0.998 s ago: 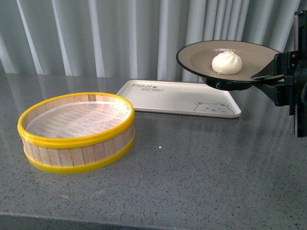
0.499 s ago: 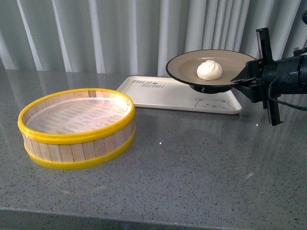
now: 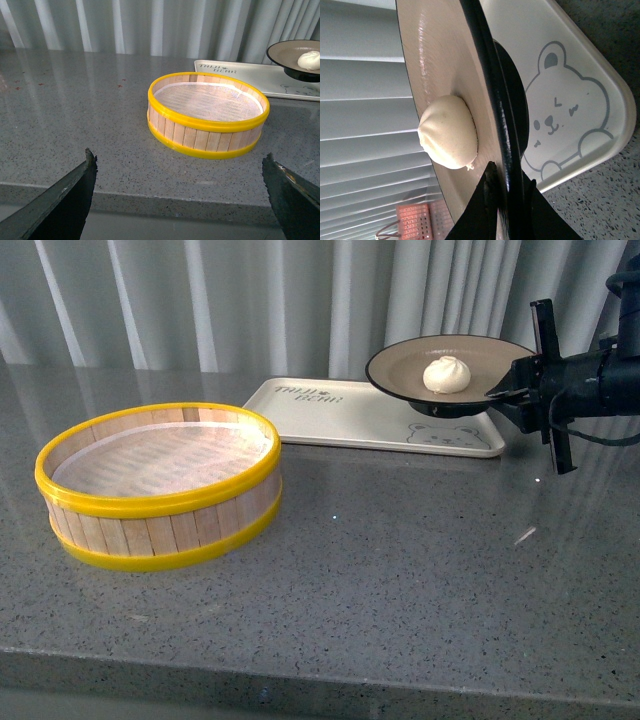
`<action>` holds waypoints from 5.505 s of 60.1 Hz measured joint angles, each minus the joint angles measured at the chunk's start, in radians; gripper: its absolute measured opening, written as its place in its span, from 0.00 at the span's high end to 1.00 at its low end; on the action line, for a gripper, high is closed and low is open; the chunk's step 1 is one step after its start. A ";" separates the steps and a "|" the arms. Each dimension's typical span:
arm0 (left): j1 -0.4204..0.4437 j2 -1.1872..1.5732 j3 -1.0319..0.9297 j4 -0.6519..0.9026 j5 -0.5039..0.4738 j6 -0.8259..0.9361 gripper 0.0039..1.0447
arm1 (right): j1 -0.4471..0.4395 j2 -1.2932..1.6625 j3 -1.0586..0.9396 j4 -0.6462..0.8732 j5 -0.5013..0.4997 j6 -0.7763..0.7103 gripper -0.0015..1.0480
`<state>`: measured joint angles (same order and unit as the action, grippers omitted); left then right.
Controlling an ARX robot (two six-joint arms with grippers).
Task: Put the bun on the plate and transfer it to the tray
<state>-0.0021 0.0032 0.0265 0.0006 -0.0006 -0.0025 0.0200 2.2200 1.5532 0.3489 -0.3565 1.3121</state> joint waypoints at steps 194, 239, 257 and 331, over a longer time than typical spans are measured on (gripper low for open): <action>0.000 0.000 0.000 0.000 0.000 0.000 0.06 | 0.055 -0.965 -1.292 0.634 0.432 -1.304 0.98; 0.000 0.000 0.000 0.000 0.000 0.000 0.06 | -0.018 -1.476 -1.538 0.364 0.358 -1.308 0.98; 0.000 0.000 0.000 0.000 0.000 0.000 0.06 | -0.018 -1.683 -1.548 0.179 0.358 -1.308 0.98; 0.000 0.000 0.000 0.000 0.000 0.000 0.06 | -0.018 -2.216 -1.547 -0.348 0.356 -1.310 0.74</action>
<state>-0.0021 0.0029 0.0265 0.0006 -0.0006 -0.0029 0.0017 0.0044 0.0059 0.0013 -0.0010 0.0021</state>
